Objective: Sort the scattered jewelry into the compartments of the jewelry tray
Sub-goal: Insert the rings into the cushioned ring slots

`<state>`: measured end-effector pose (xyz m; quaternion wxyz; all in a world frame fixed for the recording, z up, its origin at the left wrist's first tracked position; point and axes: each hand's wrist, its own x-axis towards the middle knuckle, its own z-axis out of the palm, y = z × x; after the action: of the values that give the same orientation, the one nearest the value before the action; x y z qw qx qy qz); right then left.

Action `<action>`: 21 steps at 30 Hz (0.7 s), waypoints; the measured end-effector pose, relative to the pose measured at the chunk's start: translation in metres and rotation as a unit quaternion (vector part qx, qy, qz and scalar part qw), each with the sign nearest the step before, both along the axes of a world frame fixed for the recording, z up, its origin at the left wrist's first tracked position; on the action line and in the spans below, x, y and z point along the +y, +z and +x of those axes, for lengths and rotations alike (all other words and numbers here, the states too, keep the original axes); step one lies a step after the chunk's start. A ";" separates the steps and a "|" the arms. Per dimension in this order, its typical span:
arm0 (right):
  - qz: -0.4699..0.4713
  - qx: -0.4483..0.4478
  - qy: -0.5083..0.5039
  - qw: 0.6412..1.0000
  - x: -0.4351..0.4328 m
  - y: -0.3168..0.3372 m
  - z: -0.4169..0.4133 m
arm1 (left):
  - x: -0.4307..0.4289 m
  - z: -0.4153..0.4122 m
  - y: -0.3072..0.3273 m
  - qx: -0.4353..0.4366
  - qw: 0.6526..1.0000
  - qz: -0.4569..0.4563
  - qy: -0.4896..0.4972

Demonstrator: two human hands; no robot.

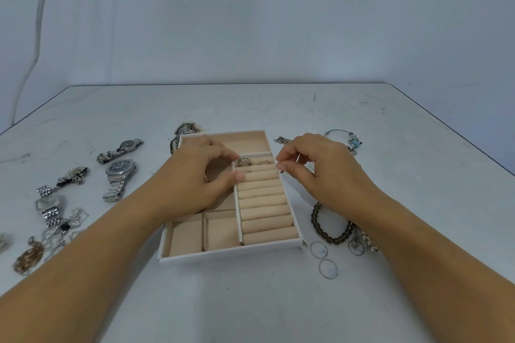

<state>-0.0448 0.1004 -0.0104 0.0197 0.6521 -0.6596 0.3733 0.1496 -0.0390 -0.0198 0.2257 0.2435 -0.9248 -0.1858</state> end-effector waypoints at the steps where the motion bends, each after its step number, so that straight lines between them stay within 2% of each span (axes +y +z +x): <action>1: 0.000 0.000 0.001 1.000 0.000 0.000 0.001 | -0.001 0.001 0.001 0.001 1.000 -0.003 -0.008; 9: 0.006 -0.015 -0.006 1.000 -0.001 0.003 0.007 | 0.003 0.002 0.003 0.018 0.998 0.003 -0.062; 17: 0.042 -0.049 -0.024 0.998 -0.005 0.001 0.011 | 0.002 0.007 -0.001 0.025 0.999 -0.009 -0.045; 21: 0.051 -0.029 -0.019 0.998 -0.007 -0.001 0.012 | 0.003 0.009 -0.002 0.019 0.999 -0.001 -0.045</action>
<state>-0.0328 0.0933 -0.0114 -0.0256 0.6287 -0.6899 0.3579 0.1590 -0.0362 -0.0215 0.2344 0.1976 -0.9306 -0.1999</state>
